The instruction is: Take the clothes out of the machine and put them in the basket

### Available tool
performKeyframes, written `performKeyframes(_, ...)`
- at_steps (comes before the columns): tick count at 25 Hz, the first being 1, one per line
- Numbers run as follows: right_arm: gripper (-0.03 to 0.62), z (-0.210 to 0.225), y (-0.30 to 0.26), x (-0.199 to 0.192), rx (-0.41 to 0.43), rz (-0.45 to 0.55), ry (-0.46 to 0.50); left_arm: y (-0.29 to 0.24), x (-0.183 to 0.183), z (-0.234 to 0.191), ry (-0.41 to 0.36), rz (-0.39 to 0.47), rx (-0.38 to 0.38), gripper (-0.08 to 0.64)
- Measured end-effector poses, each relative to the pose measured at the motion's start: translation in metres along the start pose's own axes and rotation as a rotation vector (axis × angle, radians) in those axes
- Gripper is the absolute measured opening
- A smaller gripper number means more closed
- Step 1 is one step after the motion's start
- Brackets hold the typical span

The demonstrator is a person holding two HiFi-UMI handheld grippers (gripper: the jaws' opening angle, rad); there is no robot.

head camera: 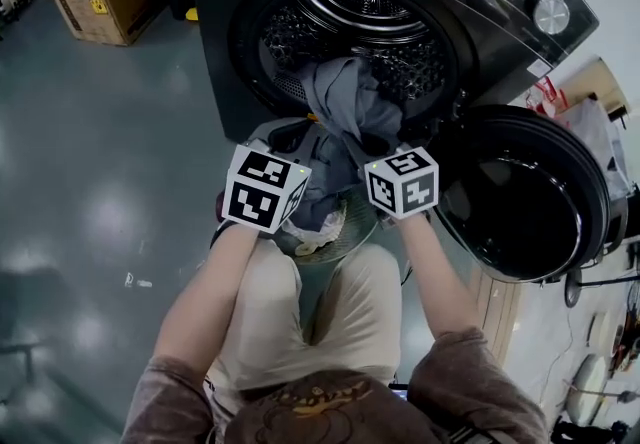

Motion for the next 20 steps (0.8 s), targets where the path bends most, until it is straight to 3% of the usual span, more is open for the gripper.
performKeyframes(6, 0.011, -0.063, 0.038, -0.038, 0.16, -0.044, -0.017, -0.002, 0.002, 0.003, -0.009, 0.005, 0.009, 0.006)
performKeyframes(10, 0.014, -0.083, 0.047, -0.055, 0.181, -0.072, 0.02, 0.0, 0.004, 0.003, -0.008, 0.01, 0.02, 0.006)
performKeyframes(14, 0.04, -0.071, 0.046, -0.06, 0.099, -0.064, 0.032, 0.002, 0.003, 0.004, -0.006, 0.003, 0.024, 0.006)
performKeyframes(16, 0.165, -0.055, 0.044, -0.059, 0.02, -0.06, 0.025, 0.004, 0.003, 0.004, -0.004, 0.003, 0.027, 0.006)
performKeyframes(18, 0.226, -0.036, 0.046, -0.054, -0.06, -0.04, -0.01, 0.005, 0.003, 0.005, -0.005, 0.003, 0.027, 0.006)
performKeyframes(20, 0.245, -0.019, 0.045, -0.047, -0.109, -0.016, -0.045, 0.006, 0.003, 0.007, -0.007, 0.004, 0.024, 0.006)
Point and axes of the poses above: the fingertips, and each gripper's own axes: y backward along the fingers, z to its right, x out of its top, the point moved 3 cm from there along y, backward along the fingers, and after that the axes turned 9 degrees about -x, right-handed, at the moved point
